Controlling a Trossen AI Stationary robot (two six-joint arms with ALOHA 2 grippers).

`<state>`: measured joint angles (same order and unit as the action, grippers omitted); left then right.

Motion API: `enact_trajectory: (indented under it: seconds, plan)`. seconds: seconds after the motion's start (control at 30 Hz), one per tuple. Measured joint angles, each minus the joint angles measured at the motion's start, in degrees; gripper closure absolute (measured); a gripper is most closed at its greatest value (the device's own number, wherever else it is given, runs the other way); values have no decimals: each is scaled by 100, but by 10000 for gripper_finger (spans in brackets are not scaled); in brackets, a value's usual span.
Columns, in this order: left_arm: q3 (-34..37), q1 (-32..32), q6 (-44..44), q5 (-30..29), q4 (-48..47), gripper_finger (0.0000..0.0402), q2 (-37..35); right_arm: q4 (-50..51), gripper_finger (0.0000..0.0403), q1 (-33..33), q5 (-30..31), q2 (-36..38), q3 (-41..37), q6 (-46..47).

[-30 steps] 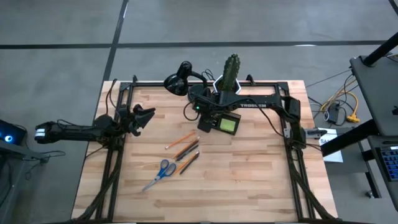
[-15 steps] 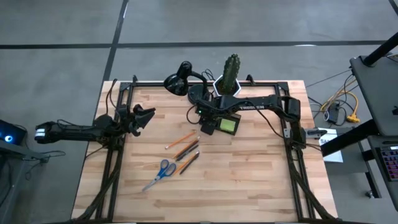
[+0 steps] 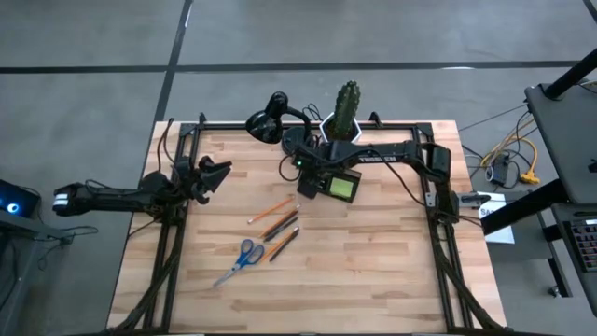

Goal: Pick and place office supplies into organizer
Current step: Put the blue eraser into the black desk organizer, then put the blue scissors into the black desk organizer

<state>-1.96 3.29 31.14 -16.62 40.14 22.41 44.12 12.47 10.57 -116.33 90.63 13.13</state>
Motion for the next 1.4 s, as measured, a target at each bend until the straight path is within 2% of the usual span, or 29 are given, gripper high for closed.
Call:
enact_trajectory:
  seconds: [0.57, 1.13, 1.4]
  plan:
    - [0, 0, 0, 0, 0, 274, -47, 12, 333, 17, -1, 0, 0, -15]
    - [0, 0, -4, -4, -4, 274, -47, 70, 265, -8, -5, 0, 0, -7]
    - [0, 0, -6, -4, -7, 274, -47, 106, 276, -31, -9, 411, -2, 355]
